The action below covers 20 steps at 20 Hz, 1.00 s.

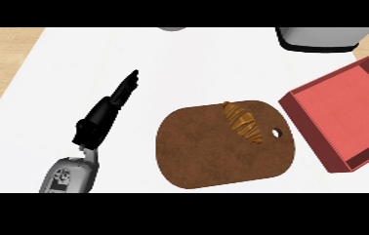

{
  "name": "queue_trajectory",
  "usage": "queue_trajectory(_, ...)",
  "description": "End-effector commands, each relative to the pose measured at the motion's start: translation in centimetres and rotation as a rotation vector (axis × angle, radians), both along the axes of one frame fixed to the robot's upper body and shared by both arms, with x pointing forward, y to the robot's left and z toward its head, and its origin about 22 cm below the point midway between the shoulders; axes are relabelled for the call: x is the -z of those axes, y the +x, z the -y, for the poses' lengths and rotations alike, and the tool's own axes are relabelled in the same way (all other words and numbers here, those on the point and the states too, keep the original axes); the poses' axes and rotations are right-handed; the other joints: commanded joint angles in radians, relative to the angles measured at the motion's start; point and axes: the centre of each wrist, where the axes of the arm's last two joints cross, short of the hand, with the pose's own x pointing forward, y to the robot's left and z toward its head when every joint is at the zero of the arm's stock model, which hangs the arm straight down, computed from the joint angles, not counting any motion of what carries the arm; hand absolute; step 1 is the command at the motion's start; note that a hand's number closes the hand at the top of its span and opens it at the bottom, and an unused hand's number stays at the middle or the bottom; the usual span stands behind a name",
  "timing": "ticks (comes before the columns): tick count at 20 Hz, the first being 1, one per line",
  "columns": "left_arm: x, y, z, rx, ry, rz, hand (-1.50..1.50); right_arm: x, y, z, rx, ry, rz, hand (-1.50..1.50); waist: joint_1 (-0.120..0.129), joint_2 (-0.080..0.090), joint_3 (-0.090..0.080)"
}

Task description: Pick the pear from the cutting board and place it in the cardboard box

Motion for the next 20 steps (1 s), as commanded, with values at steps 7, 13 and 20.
queue_trajectory(7, 0.6, -0.4, -0.1, -0.001, -0.008, 0.000, 0.00, 5.6, 4.5, -1.7, 0.048, 0.124, -0.305, -1.50, 0.003, 0.001, 0.000)
queue_trajectory(13, -1.5, 0.5, 0.5, 0.014, -0.006, -0.015, 0.00, 8.7, 4.1, 0.1, -0.026, 0.351, -0.258, -1.50, -0.005, 0.001, 0.002)
queue_trajectory(20, -0.2, -0.1, 0.5, 0.005, 0.002, 0.011, 0.00, 5.7, 3.7, 3.2, -0.036, 0.787, -0.169, -1.50, -0.005, 0.001, 0.003)
